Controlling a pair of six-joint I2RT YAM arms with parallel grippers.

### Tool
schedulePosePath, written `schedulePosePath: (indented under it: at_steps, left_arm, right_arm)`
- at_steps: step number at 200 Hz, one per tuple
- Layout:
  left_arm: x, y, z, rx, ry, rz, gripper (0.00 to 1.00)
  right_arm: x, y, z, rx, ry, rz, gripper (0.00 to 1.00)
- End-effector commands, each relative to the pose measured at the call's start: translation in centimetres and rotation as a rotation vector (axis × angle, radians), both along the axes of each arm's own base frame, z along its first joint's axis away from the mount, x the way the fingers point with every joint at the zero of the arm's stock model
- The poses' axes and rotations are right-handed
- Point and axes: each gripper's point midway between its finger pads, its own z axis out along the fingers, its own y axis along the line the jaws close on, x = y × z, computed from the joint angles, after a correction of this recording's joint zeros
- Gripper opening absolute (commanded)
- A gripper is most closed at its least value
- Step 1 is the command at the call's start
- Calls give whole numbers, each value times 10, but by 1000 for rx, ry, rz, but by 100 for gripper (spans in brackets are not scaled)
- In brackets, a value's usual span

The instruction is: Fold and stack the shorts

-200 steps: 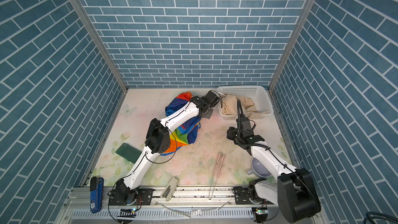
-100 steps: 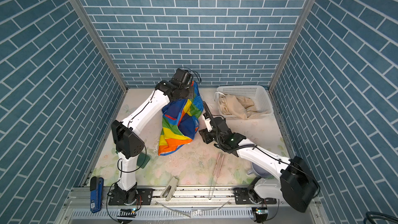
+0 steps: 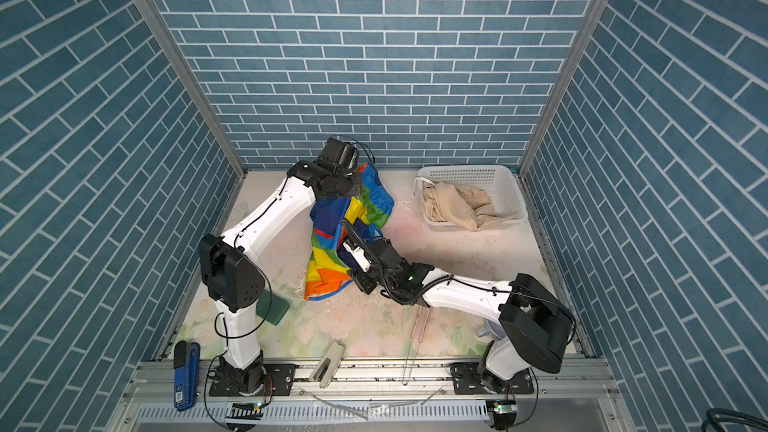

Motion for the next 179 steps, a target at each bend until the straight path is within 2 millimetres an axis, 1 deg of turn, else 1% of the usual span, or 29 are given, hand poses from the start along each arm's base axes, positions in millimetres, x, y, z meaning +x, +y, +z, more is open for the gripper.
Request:
schedulePosePath:
  at_steps: [1, 12, 25, 31, 42, 51, 58, 71, 74, 78, 80, 83, 87, 96, 103, 115, 127, 141, 158, 174, 179]
  left_arm:
    - [-1, 18, 22, -23, -46, 14, 0]
    - [-1, 24, 22, -24, -46, 18, 0]
    - [-2, 32, 22, -21, -38, 25, 0]
    - [-2, 35, 22, -19, -37, 25, 0]
    - [-2, 40, 22, -14, -38, 28, 0]
    - [-2, 45, 22, -12, -40, 34, 0]
    - [-1, 49, 24, -19, -42, 39, 0]
    - [1, 54, 24, -37, -41, 48, 0]
    - [1, 55, 26, -43, -44, 47, 0]
    - [2, 57, 26, -48, -45, 51, 0]
    - [2, 58, 27, -49, -45, 52, 0]
    - [3, 59, 28, -51, -47, 55, 0]
    - [4, 63, 29, -51, -51, 63, 0]
    - [7, 72, 33, -51, -59, 80, 0]
    - [11, 82, 36, -63, -67, 102, 0]
    - [20, 101, 41, -105, -78, 150, 0]
    - [30, 124, 44, -139, -83, 205, 0]
    - [41, 146, 50, -156, -95, 254, 0]
    - [51, 166, 63, -169, -111, 294, 0]
    - [57, 178, 80, -186, -140, 314, 0]
    - [58, 181, 86, -189, -152, 320, 0]
  right_arm:
    - [-3, 9, 11, -36, -74, 27, 58]
    - [-1, 11, 2, -75, -79, 28, 58]
    - [7, 17, -9, -110, -84, 14, 58]
    - [12, 20, -11, -118, -93, 0, 58]
    - [20, 31, -12, -101, -104, -7, 58]
    - [22, 44, -13, -78, -103, 5, 57]
    - [29, 53, -16, -70, -103, 3, 56]
    - [42, 66, -23, -67, -81, -18, 46]
    - [46, 67, -24, -64, -71, -27, 40]
    - [52, 68, -24, -54, -55, -38, 30]
    - [55, 68, -24, -49, -46, -45, 23]
    - [60, 68, -23, -37, -33, -58, 16]
    - [68, 67, -22, -20, -19, -81, 9]
    - [86, 61, -16, 26, 8, -131, 0]
    - [102, 54, -11, 54, 21, -176, 0]
    - [132, 36, -2, 67, 24, -272, 0]
    - [166, 12, 10, 69, 9, -383, 0]
    - [206, -20, 27, 71, -3, -527, 0]
    - [249, -52, 53, 85, -8, -649, 0]
    - [282, -70, 81, 106, -45, -689, 0]
    - [293, -74, 94, 121, -68, -702, 0]
